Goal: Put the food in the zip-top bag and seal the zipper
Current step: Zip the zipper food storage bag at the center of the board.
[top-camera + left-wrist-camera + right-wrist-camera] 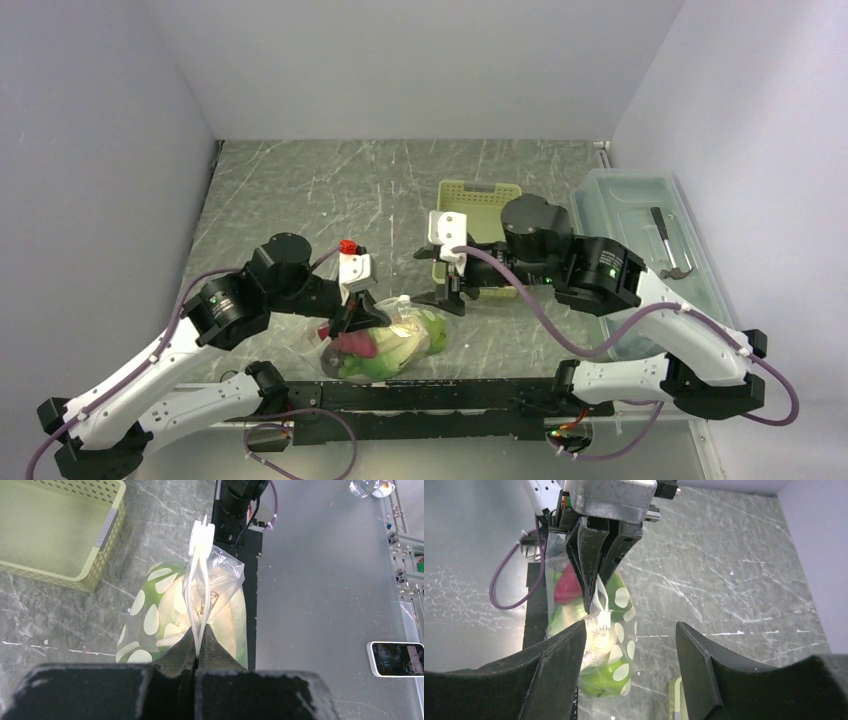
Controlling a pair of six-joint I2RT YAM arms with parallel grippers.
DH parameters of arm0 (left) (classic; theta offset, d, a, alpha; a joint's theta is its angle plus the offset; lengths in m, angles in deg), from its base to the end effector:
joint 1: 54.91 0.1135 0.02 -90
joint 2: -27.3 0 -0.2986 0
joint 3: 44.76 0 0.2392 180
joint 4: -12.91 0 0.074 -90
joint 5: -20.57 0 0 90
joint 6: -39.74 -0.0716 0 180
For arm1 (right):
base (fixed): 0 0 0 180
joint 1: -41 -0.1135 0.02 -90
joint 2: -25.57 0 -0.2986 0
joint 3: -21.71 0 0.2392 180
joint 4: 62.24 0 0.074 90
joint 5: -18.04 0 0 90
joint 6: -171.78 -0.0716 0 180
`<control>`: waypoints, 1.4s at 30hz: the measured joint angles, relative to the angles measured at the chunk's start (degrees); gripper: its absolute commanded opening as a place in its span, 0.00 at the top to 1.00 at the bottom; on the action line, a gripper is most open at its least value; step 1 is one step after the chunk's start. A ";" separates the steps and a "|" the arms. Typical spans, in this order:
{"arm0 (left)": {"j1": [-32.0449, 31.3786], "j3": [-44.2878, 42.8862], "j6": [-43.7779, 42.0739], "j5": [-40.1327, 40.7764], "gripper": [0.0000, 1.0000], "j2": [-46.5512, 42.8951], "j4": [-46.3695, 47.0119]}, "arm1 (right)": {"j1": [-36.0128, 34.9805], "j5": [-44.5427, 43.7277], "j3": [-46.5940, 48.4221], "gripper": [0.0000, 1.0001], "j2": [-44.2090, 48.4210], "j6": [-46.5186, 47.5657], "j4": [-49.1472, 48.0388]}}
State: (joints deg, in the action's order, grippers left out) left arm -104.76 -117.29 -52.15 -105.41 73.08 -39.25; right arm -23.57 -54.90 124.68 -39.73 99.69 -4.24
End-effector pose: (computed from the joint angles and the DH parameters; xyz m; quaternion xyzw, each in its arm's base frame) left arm 0.0610 -0.1376 0.3785 0.4993 0.6514 -0.4451 0.3582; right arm 0.0747 0.2060 0.4815 -0.5988 0.5545 0.3355 0.4705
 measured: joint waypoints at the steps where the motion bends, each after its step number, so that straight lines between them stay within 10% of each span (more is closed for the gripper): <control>1: 0.00 0.00 0.00 0.00 1.00 -0.35 0.04 | 0.00 0.07 -0.81 0.30 0.87 -0.35 -0.81; 34: 0.00 -1.29 1.09 0.72 1.00 -5.11 1.88 | 0.00 11.89 -19.74 0.57 7.04 -12.15 -16.87; 42: 0.00 -1.29 2.14 1.22 1.00 -7.06 3.78 | 0.00 12.63 -21.03 1.00 7.04 -13.25 -17.16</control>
State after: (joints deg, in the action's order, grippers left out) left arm -104.76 -118.58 -50.01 -104.19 66.02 -35.47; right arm -23.57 -42.27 103.66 -32.69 86.44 -21.40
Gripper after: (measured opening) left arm 0.011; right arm 0.111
